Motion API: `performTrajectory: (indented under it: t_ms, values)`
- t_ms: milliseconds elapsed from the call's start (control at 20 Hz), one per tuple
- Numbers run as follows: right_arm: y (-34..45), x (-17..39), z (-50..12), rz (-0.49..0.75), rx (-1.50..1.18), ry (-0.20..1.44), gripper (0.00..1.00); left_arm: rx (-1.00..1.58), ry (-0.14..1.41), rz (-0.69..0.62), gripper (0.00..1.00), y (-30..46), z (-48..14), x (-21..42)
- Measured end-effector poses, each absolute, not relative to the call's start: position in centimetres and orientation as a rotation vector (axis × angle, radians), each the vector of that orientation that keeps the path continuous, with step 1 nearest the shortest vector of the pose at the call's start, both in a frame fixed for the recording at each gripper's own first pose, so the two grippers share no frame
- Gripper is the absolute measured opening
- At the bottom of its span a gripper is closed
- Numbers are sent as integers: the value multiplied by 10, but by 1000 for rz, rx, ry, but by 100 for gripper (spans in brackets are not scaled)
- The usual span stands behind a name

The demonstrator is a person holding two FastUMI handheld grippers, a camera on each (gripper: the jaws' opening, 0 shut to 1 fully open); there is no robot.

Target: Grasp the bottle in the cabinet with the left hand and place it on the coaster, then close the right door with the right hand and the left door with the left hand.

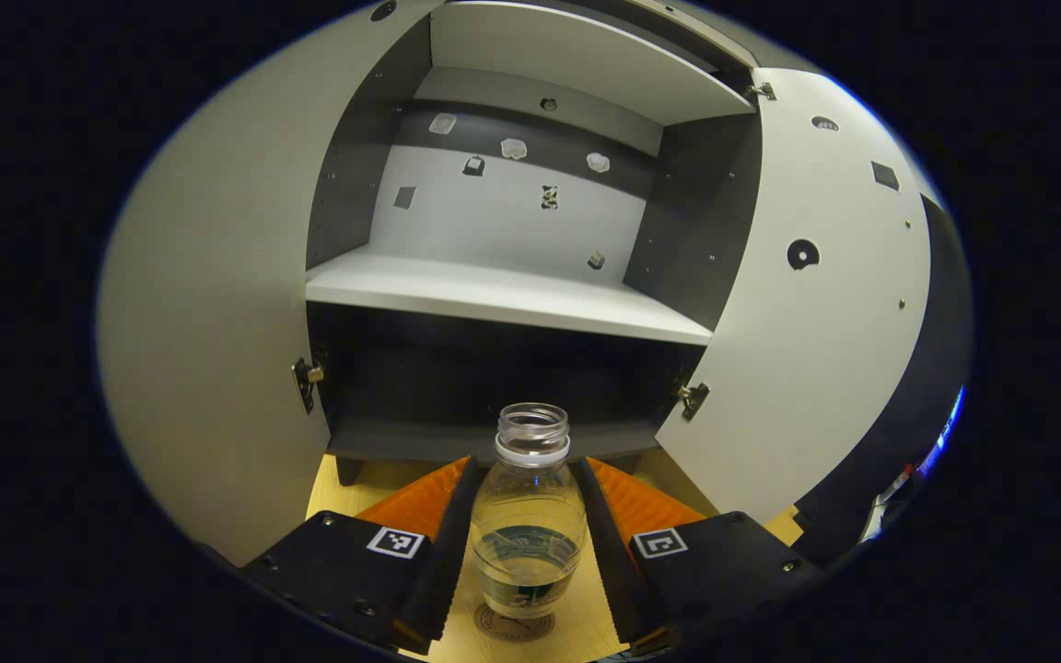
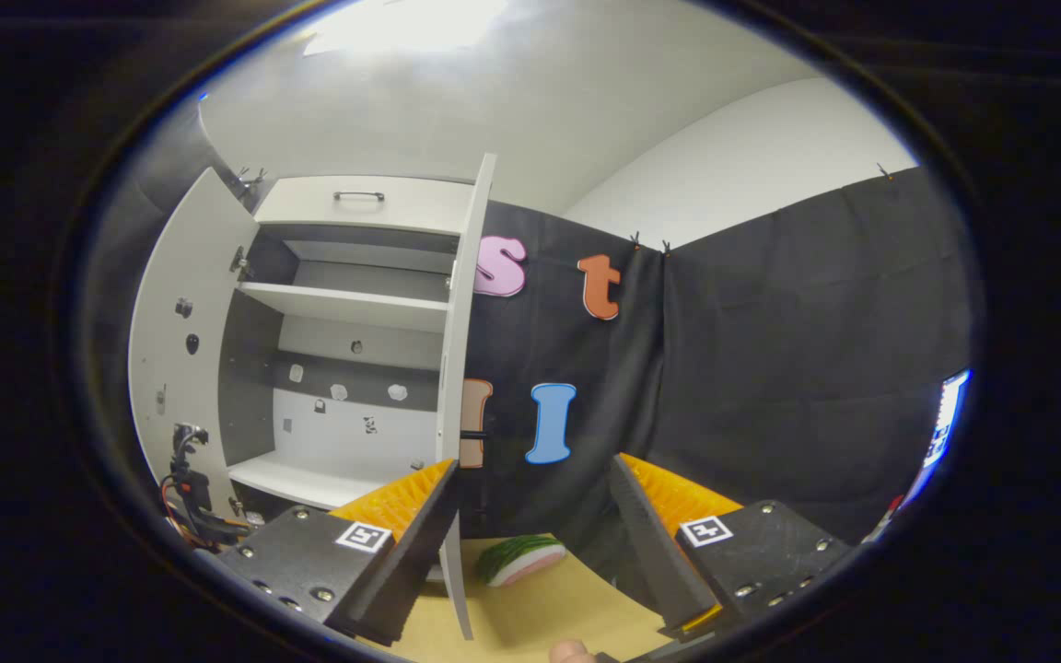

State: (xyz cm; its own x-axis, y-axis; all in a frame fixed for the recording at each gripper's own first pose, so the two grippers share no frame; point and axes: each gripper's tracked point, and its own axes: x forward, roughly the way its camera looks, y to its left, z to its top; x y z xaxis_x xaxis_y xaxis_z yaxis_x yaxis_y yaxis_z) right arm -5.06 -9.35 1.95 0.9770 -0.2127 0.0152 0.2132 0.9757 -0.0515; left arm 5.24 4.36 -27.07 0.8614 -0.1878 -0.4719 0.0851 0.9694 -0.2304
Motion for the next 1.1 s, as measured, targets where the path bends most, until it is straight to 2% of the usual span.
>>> performTrajectory:
  t_ms: [600,650,750,800,900,950,1050,1100]
  values:
    - [-100,-64,17,-238,-117,11,98,-223,590,-174,68,27,-347,25]
    - [-100,-63,17,-238,-122,13,98,-227,591,-171,70,27,-350,25]
    - [-99,-62,16,-236,-127,14,98,-248,568,-170,69,26,-351,27]
    - [-99,-63,16,-234,-129,15,95,-250,575,-162,68,28,-356,27]
    - [-98,-63,15,-232,-135,16,95,-237,581,-149,70,31,-361,25]
    - [-98,-63,15,-233,-139,17,98,-231,584,-148,69,32,-364,24]
    - [-100,-64,13,-235,-145,21,95,-210,582,-155,69,31,-366,21]
    - [-99,-64,13,-235,-145,22,98,-205,561,-161,69,30,-363,21]
